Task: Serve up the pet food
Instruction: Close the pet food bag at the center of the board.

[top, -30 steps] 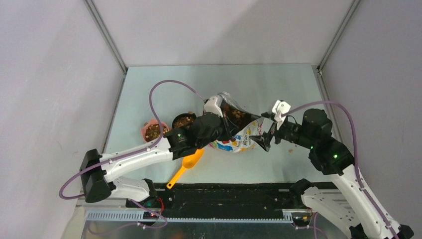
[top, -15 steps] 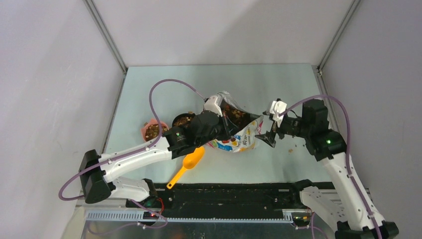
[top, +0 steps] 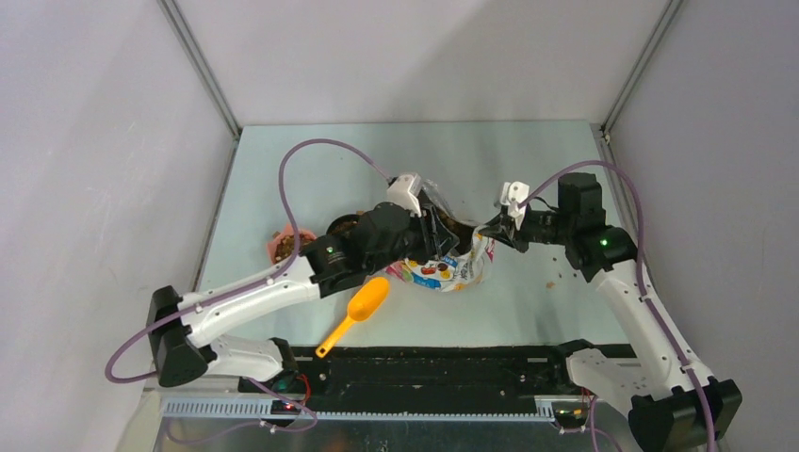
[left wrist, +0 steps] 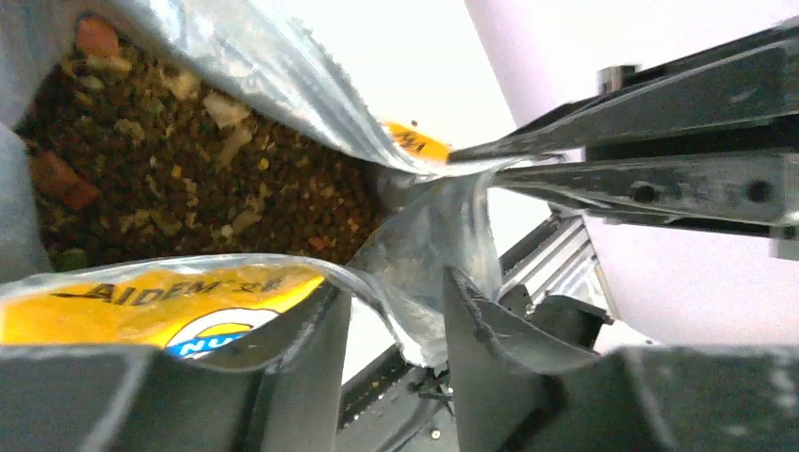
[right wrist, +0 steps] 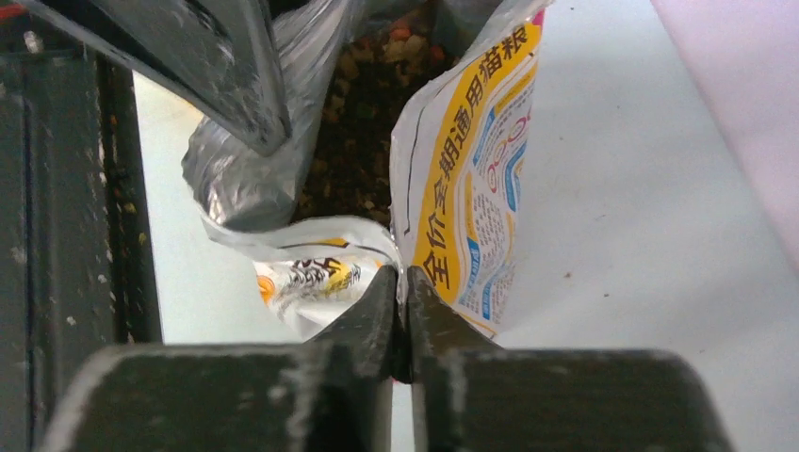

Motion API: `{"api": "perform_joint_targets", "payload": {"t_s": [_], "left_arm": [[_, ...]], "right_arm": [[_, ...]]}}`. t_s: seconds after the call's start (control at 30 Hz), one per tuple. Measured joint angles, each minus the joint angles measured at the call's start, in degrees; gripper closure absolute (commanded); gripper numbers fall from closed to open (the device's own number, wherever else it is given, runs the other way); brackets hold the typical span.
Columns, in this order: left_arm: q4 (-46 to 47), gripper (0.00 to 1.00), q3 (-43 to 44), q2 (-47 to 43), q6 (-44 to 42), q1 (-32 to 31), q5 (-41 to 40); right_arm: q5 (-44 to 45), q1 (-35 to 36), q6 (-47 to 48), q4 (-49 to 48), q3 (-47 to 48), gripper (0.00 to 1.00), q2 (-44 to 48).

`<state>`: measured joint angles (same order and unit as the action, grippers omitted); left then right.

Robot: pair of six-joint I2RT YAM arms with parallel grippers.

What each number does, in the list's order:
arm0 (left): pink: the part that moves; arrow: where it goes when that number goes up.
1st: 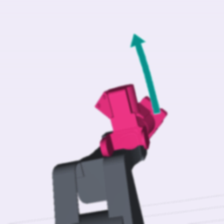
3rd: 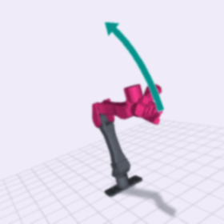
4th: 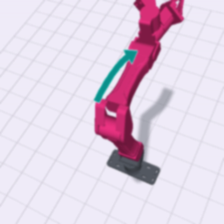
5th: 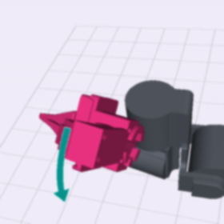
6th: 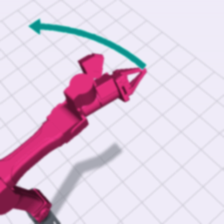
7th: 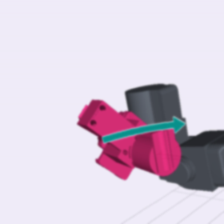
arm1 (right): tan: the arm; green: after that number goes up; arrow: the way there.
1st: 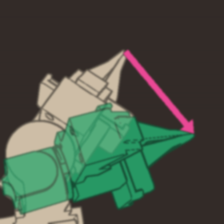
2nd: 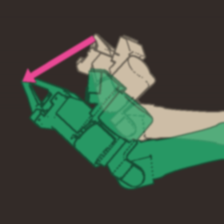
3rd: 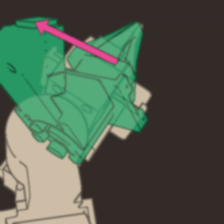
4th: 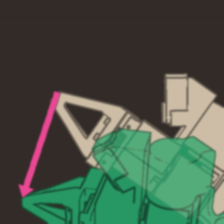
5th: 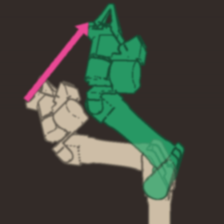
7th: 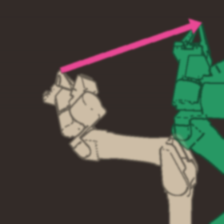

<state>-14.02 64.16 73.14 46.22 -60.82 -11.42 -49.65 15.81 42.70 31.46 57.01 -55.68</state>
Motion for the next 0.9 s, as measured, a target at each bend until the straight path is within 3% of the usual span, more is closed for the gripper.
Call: {"api": "perform_joint_targets", "payload": {"t_s": [0.07, 0.13, 0.37, 0.5, 0.7, 0.9], "left_arm": [[0.0, 0.1, 0.6, -1.3, -3.3, 0.2, 0.1], [-0.7, 0.02, 0.6, -4.0, -7.0, 0.3, 0.0], [-4.5, 0.01, -1.0, -17.9, -22.6, 1.0, -5.8], [-3.7, 0.01, -8.5, -25.0, -31.1, 6.9, -6.1], [-1.5, 0.01, -15.3, -23.7, -41.3, 25.0, 10.3], [2.7, 0.01, -16.6, -20.7, -55.6, 27.6, 26.5]], "right_arm": [[-0.7, -0.2, 0.6, 1.0, 0.3, 1.0, -0.8], [-0.9, -0.2, 1.1, 1.4, 0.5, 1.0, -0.9], [-1.6, -0.3, -0.6, 1.5, 0.6, 1.0, -0.9], [0.2, -0.3, -6.4, -0.5, 0.6, 1.0, -1.0], [8.1, -0.2, -19.2, -4.8, 0.6, 1.0, -1.1], [14.9, 0.0, -28.7, -7.2, 0.6, 1.0, -1.8]]}}
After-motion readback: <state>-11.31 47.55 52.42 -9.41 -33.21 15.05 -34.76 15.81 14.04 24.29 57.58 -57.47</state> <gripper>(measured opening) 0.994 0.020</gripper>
